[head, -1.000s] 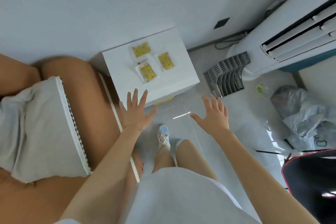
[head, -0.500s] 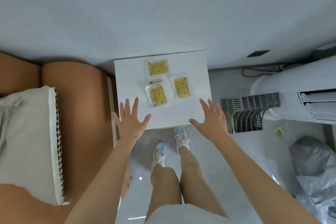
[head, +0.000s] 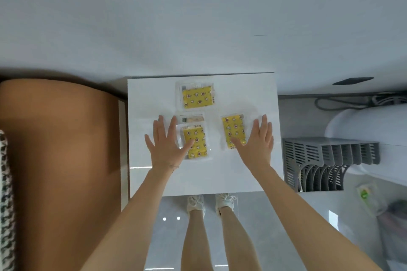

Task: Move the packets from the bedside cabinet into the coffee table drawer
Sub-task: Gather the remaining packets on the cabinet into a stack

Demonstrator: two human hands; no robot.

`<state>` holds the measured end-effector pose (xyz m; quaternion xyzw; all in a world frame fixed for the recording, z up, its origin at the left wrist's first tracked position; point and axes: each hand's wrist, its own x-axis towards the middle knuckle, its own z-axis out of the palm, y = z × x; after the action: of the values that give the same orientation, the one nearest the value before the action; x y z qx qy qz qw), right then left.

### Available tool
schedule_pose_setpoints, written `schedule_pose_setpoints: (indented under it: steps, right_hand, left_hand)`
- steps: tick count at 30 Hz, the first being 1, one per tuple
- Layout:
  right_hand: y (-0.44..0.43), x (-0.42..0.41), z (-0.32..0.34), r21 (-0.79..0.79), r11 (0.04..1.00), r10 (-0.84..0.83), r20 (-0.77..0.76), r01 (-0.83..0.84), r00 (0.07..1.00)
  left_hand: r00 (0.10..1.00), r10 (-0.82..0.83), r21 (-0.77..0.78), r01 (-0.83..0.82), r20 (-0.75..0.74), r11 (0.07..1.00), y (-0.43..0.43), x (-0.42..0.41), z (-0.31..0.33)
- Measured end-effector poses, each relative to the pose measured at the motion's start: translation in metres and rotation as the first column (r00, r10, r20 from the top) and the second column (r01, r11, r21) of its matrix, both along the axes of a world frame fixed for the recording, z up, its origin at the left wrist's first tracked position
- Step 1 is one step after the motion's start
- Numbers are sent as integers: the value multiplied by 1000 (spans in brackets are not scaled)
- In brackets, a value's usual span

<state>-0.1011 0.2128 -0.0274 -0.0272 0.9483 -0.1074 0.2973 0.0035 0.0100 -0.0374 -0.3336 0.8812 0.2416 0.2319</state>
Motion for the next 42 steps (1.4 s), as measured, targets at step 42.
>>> schedule_pose_setpoints:
  steps: [42]
  right_hand:
    - [-79, 3, 8, -528, 530, -556, 375, 663, 742]
  left_hand:
    - [548, 782, 534, -584, -296, 611, 0, 23, 18]
